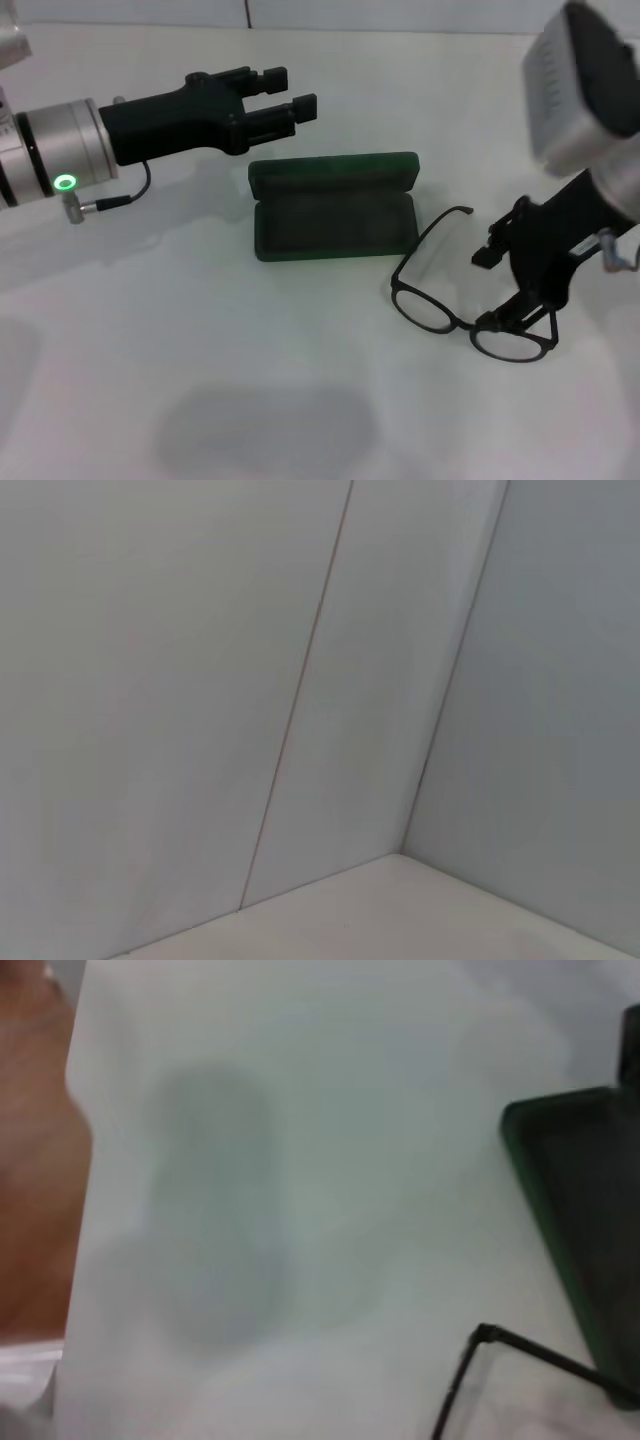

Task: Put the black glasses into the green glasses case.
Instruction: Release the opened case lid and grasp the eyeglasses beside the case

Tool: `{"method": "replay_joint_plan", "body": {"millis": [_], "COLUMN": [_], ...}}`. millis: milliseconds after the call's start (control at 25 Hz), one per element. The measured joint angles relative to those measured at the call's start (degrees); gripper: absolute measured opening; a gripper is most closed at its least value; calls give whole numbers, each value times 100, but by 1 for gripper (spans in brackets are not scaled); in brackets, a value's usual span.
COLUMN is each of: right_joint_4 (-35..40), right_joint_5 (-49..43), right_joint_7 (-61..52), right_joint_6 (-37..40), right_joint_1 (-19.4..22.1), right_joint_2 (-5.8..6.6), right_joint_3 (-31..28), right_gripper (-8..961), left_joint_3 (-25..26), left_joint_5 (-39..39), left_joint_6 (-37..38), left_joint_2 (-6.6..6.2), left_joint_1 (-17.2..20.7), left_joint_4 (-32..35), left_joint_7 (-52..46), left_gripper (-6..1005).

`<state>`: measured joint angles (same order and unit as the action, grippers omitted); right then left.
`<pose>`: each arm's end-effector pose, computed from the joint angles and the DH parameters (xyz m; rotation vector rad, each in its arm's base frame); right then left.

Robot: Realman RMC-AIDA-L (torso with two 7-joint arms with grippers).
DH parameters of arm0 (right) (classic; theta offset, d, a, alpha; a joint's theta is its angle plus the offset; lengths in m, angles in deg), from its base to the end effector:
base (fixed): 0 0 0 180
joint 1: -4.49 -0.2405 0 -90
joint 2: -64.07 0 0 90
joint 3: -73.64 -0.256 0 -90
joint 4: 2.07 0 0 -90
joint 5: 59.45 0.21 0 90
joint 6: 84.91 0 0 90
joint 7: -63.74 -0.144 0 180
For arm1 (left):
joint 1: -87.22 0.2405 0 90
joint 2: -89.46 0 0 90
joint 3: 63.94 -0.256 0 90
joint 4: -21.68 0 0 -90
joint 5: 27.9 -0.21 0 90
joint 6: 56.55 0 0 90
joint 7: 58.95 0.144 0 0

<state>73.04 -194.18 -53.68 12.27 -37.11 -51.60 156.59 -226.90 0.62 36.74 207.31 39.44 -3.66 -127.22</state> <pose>0.1315 0.3454 -0.0070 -3.0702 0.0903 -0.5289 -0.2359 0.3697 0.0047 -2.5548 -0.6317 -0.9471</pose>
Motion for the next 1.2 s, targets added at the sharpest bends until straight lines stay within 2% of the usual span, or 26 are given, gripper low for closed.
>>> {"method": "replay_joint_plan", "body": {"millis": [280, 560, 800, 1200], "right_joint_4": [-96, -160, -183, -234], "right_joint_5": [-191, -287, -287, -331], "right_joint_7": [-652, -912, -978, -1167], "right_joint_6": [-259, -582, -738, -1159], "right_joint_1": [-298, -326, -284, -254], "right_joint_2": [-17, -39, -47, -52], "right_joint_3": [842, 1497, 1798, 2414], "right_gripper": [684, 621, 521, 490], "left_joint_3": [0, 0, 0, 0], "left_joint_5": [14, 1, -9, 0], "left_joint_6": [-9, -31, -28, -50], "left_joint_2": [31, 37, 45, 121], "left_joint_1": [32, 54, 98, 170], "left_joint_4": [-27, -13, 20, 19], "left_joint_7": [34, 23, 12, 78], "left_gripper": [640, 638, 638, 637]}}
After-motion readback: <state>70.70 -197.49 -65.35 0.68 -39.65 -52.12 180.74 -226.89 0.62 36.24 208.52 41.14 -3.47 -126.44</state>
